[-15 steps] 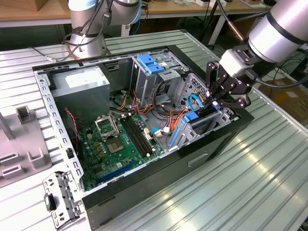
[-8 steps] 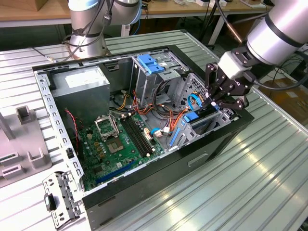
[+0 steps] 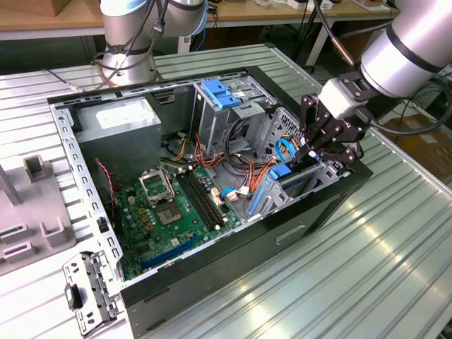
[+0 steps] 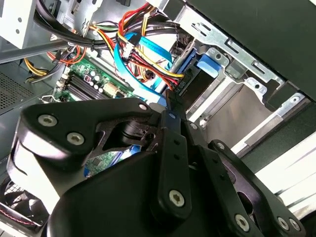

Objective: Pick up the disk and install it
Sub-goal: 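Insert the second disk wire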

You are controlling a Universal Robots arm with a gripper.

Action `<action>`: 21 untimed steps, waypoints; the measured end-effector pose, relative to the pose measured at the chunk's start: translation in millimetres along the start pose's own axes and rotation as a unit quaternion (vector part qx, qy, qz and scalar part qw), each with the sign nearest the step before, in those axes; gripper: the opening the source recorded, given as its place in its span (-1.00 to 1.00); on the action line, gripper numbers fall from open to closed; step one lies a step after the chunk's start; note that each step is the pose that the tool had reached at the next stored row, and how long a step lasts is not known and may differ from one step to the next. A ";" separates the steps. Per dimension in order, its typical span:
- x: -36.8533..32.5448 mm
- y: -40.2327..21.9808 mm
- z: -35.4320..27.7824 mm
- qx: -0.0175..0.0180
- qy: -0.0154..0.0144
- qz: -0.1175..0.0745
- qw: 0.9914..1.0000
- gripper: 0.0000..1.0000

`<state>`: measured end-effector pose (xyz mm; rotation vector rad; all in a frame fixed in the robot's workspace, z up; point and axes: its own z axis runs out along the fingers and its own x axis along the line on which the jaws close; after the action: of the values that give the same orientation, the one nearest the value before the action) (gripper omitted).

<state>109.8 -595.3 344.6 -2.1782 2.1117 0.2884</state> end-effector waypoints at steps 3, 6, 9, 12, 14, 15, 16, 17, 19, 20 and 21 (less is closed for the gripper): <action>-1.2 -0.3 -6.1 0.000 0.000 0.000 1.000 -0.79; -1.7 -2.8 -8.9 0.000 0.000 0.000 1.000 -0.79; -2.3 -7.1 -12.9 0.000 0.000 0.000 1.000 -0.79; -3.4 -10.4 -18.7 0.000 0.000 0.000 1.000 -0.79; -4.2 -13.1 -23.3 -0.001 0.000 0.000 1.000 -0.79; -4.3 -13.6 -24.1 -0.001 0.000 0.000 1.000 -0.79; -4.5 -14.2 -24.9 -0.001 0.000 0.000 1.000 -0.79; -4.6 -14.8 -25.5 -0.001 0.000 0.000 1.000 -0.79; -4.7 -15.1 -25.9 -0.001 0.000 0.000 1.000 -0.79; -4.6 -15.2 -25.9 -0.001 0.000 0.000 1.000 -0.79; -4.7 -15.3 -26.0 -0.001 0.000 0.000 1.000 -0.79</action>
<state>126.8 -595.3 369.9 -2.1783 2.1120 0.2907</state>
